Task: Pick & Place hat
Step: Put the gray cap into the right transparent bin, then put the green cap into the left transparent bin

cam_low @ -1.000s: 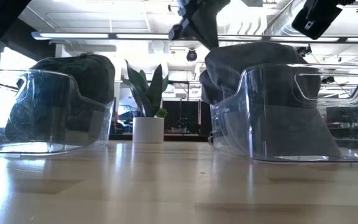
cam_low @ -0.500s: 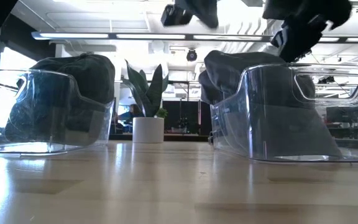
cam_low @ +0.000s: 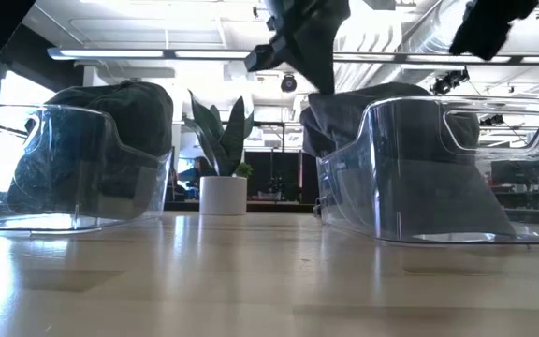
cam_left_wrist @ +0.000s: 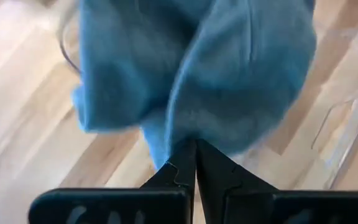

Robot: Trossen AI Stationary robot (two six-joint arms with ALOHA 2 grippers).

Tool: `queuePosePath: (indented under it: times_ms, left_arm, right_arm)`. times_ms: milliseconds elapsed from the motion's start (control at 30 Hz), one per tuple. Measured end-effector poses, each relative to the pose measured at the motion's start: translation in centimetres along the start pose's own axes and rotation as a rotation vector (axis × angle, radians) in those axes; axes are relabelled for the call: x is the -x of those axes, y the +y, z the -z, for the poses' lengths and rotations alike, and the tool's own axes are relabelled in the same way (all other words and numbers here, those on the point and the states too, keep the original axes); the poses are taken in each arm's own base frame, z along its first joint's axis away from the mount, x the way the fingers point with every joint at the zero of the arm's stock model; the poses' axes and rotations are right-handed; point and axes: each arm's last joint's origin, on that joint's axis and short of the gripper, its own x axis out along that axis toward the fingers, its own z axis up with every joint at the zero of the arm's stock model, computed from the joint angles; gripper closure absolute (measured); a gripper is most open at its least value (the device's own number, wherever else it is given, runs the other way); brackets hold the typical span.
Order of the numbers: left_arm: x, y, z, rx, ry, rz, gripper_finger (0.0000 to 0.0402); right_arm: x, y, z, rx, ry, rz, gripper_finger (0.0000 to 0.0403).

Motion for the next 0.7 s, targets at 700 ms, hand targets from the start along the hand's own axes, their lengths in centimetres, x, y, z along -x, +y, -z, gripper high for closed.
queuePosePath:
  times_ms: [700]
  left_arm:
    - [6.7,4.6,-3.6,-0.217,-0.008,0.107,0.0392]
  right_arm:
    - [1.9,-1.8,-2.1,-0.135,-0.257,-0.008,0.0353]
